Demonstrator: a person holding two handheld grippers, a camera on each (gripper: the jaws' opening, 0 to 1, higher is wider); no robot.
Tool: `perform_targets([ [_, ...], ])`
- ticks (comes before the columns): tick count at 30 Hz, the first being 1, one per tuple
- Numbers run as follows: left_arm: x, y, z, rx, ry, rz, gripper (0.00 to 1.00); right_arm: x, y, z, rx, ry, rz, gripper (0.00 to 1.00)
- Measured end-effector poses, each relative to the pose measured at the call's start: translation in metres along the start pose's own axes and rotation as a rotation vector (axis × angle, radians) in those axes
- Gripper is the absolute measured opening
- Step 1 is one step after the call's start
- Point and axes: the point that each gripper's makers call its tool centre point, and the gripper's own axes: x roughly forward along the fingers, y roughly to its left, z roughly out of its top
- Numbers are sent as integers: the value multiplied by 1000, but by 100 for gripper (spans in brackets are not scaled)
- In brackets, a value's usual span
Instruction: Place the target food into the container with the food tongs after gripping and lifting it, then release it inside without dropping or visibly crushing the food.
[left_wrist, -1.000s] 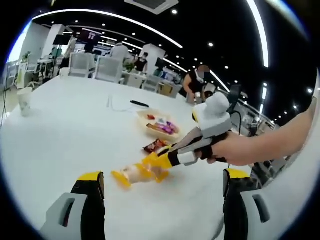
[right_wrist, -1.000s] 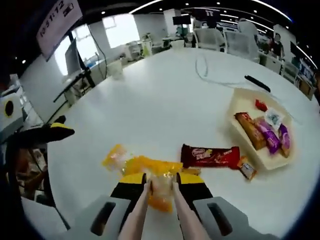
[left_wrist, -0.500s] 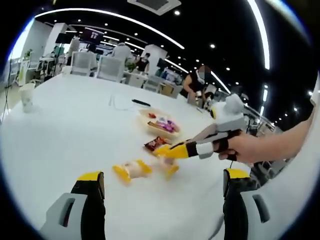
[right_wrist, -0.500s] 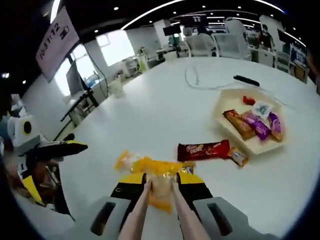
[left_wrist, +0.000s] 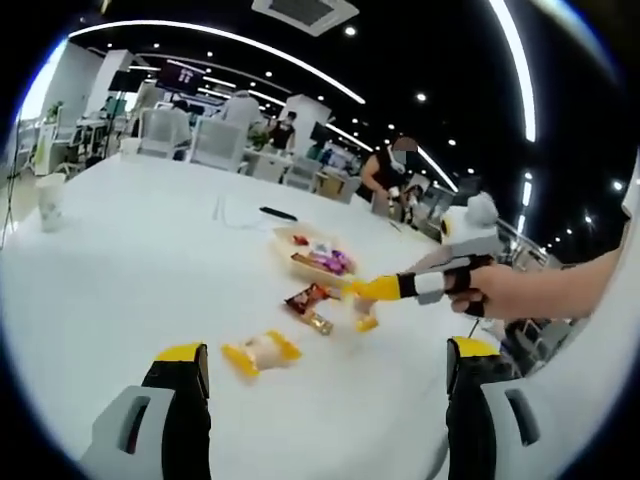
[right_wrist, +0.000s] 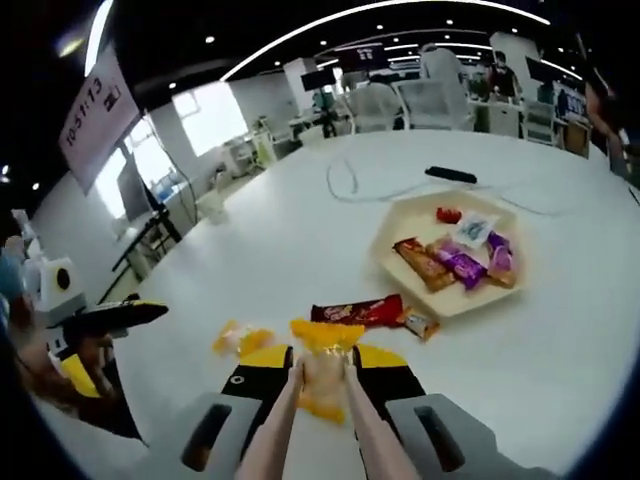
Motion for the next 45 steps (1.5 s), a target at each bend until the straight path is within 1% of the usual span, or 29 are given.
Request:
perform_targets([
  [4, 1, -1, 1, 3, 0, -9, 99, -4, -8, 5, 3, -13, -13, 23],
  [11, 0, -3, 5, 12, 0, -17, 99, -11, -14, 12, 32, -47, -19, 22],
  [12, 0, -3, 5, 13, 0, -17, 99, -10, -16, 14, 22, -49, -15, 22],
  [13, -1, -4, 6, 14, 1, -19, 99, -9, -22, 16, -26, -28, -13, 22],
  [14, -1, -5, 7, 15, 2, -20, 99, -9, -25, 17, -30, -27, -19, 22],
  [17, -3, -9, 7, 27, 9, -26, 99, -18, -38, 33, -3, -51, -32, 22],
  [19, -6, -11, 7, 26, 7, -24, 99, -23, -46, 42, -16, -58, -48, 22],
  [20, -7, -11, 7, 23, 6, -21, 99, -25, -50, 46, -6, -71, -55, 22],
  [24, -10, -15, 3, 15, 5, -19, 99, -29, -63, 52, 8, -89, -84, 22],
  [25, -11, -16, 2, 15, 4, -20, 99, -30, -63, 52, 6, -88, -85, 22],
  [26, -11, -16, 1, 14, 5, -20, 99, -32, -66, 54, -11, -88, -96, 22],
  [27, -12, -17, 0, 12, 6, -21, 99, -32, -73, 56, -30, -75, -117, 22],
  [28, -12, -17, -1, 12, 7, -21, 99, -33, -79, 53, -58, -42, -139, 22],
  [29, -12, -17, -1, 11, 8, -21, 99, -32, -82, 53, -73, -29, -148, 22],
  [30, -11, -18, -3, 1, 17, -22, 99, -32, -91, 59, -110, -24, -173, 22],
  [31, -11, -18, -3, -5, 19, -23, 99, -31, -93, 61, -104, -25, -172, 22],
  [33, -13, -21, 2, -1, -2, -28, 99, -32, -100, 67, -109, -21, -181, 22],
  [37, -16, -22, 4, 3, -14, -24, 99, -37, -106, 82, -116, -41, -196, 22],
  [38, -17, -22, 4, 4, -16, -24, 99, -36, -106, 83, -113, -44, -195, 22],
  [39, -17, -22, 2, 4, -19, -24, 99, -31, -107, 86, -33, -52, -198, 22],
  [40, -16, -22, 1, 2, -19, -26, 99, -26, -107, 89, -6, -59, -193, 22],
  [42, -12, -27, -5, -7, 0, -40, 99, -14, -108, 97, 0, -70, -196, 22],
  [43, -11, -28, -5, -5, 5, -41, 99, -8, -107, 99, 11, -62, -202, 22],
  [44, -12, -30, -4, 7, 3, -45, 99, -6, -106, 103, 19, -70, -200, 22],
  [45, -12, -30, -3, 10, 1, -46, 99, -4, -106, 111, 23, -85, -219, 22],
])
